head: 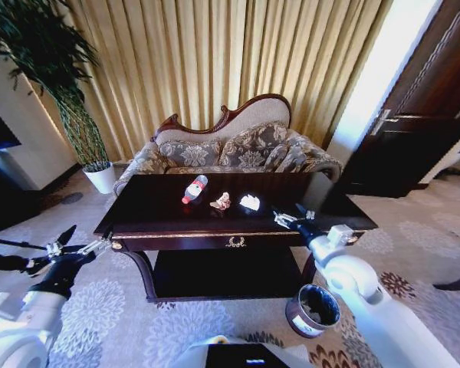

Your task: Move to the front of the table and place the trash on the table into the trash bin.

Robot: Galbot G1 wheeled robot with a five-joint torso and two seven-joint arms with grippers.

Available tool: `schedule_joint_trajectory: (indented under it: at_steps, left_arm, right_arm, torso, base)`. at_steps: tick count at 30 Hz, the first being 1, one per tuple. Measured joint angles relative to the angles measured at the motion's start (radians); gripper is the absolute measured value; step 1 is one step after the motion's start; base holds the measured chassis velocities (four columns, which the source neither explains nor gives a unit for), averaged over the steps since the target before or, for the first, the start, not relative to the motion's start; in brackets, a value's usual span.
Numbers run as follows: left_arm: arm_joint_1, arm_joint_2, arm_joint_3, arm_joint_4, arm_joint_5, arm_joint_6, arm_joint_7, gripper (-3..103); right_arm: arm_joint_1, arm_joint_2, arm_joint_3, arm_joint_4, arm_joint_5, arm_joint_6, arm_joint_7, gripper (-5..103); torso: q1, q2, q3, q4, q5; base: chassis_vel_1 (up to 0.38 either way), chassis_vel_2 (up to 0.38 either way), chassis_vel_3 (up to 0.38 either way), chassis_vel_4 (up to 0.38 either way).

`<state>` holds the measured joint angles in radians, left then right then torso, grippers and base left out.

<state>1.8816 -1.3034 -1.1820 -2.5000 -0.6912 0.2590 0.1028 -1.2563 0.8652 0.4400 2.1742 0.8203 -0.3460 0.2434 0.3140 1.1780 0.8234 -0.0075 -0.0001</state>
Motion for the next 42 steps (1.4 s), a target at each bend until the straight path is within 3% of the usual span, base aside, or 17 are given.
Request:
schedule_joint_trajectory:
  at_steps: [6,17,29,42]
  left_arm:
    - [0.005,-0.007,0.003,0.0,0.015,0.003,0.0,100]
    - [0.016,-0.033,-0.015,0.0,0.037,0.002,-0.002,100]
    - [0.016,-0.067,-0.01,0.0,0.067,0.002,0.001,100]
    - [0.014,-0.052,-0.011,0.0,0.067,0.001,0.002,100]
  right_arm:
    - [0.183,-0.039,-0.17,-0.078,0.039,-0.036,0.063,100]
    - [0.397,-0.008,-0.365,-0.234,0.075,-0.046,0.079,100]
    - [0.437,0.029,-0.428,-0.312,0.079,-0.051,0.114,100]
    - [0.454,0.07,-0.45,-0.38,0.045,-0.042,0.141,99]
  torso:
    - [0.0,0.0,0.0,0.0,0.0001]
    - [0.0,0.0,0.0,0.0001,0.0]
    - [0.0,0.0,0.0,0.0002,0.0001]
    - [0.0,0.0,0.0,0.0001,0.0001]
  base:
    - [0.0,0.0,0.0,0.0]
    - [0.0,0.0,0.0,0.0]
    - [0.0,0.0,0.0,0.0]
    - [0.0,0.0,0.0,0.0]
